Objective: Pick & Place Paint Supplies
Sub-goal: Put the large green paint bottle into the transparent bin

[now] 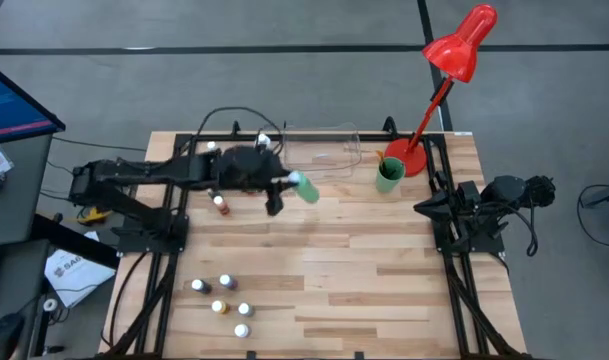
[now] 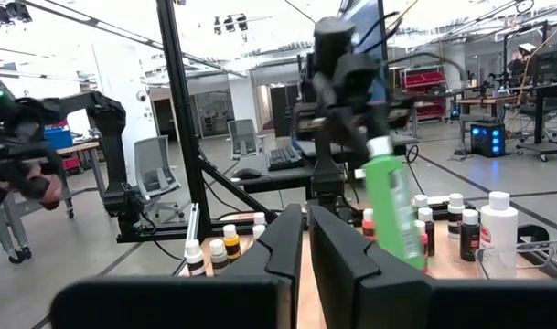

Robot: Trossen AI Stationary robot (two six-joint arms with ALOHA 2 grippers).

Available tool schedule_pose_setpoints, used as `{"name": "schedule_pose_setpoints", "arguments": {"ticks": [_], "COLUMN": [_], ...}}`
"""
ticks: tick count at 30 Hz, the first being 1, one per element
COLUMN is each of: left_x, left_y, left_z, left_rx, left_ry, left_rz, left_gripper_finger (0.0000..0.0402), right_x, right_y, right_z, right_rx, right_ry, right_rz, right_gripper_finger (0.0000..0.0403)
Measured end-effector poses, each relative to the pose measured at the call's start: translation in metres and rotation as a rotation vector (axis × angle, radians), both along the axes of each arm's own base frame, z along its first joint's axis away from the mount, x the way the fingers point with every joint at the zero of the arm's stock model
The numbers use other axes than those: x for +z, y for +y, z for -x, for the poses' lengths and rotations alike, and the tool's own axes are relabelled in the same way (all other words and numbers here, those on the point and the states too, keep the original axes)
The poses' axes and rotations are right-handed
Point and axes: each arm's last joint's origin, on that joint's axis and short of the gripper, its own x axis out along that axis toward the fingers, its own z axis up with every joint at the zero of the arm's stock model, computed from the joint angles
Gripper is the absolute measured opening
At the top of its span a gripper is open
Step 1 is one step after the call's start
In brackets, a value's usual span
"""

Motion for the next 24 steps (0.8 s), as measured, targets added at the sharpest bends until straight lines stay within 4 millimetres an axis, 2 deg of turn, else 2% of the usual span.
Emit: {"name": "schedule_pose_setpoints", "arguments": {"ticks": [6, 12, 18, 24], "left_x": [0.019, 0.024, 0.005, -0.023], "left_y": [0.032, 0.068, 0.103, 0.127], "left_z": [-0.033, -0.067, -0.093, -0.117], "left_rx": [0.016, 0.077, 0.134, 0.163], "left_ry": [-0.030, -0.027, 0.008, 0.022], "left_rz": [-0.063, -0.100, -0.114, -0.124], "left_gripper_finger": [0.0083, 0.0083, 0.0085, 0.0085], "right_x": [0.000, -0.001, -0.001, -0.001], "right_y": [0.000, 0.000, 0.000, 0.000], "right_z": [0.000, 0.000, 0.000, 0.000], "right_rx": [0.000, 0.000, 0.000, 0.000], "right_ry": [0.005, 0.013, 0.013, 0.013], "right_rz": [0.003, 0.005, 0.006, 0.005], "right_gripper_finger": [0.0021, 0.0021, 0.0021, 0.0021]}}
